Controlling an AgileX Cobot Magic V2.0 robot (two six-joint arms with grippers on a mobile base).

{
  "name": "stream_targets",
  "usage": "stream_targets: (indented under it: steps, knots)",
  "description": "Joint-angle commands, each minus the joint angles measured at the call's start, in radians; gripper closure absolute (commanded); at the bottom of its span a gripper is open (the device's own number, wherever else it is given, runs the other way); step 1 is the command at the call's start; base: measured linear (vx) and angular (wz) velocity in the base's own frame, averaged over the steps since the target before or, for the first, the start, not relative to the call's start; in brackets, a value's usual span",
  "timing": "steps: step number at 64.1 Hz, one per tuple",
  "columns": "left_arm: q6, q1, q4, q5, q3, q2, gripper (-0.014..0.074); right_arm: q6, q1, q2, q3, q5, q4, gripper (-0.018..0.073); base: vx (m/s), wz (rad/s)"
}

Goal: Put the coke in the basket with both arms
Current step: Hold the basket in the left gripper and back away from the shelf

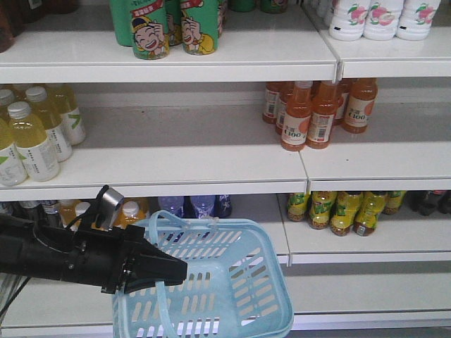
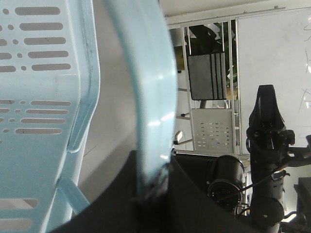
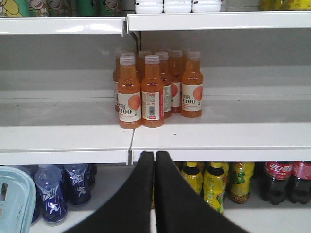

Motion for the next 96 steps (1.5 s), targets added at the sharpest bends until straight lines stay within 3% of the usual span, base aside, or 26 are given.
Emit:
stream_targets:
  steps: [1, 96]
  knots:
    - [0.012, -0.004, -0.063, 0.089, -0.018, -0.048, 0.0603, -0.012, 0.0, -0.019, 0.011, -0.07, -0.005, 0.0569, -0.04, -0.17]
    - [0.012, -0.004, -0.063, 0.09, -0.018, -0.048, 0.0603, -0.012, 0.0, -0.019, 0.011, -0.071, -0.005, 0.0569, -0.07, -0.43]
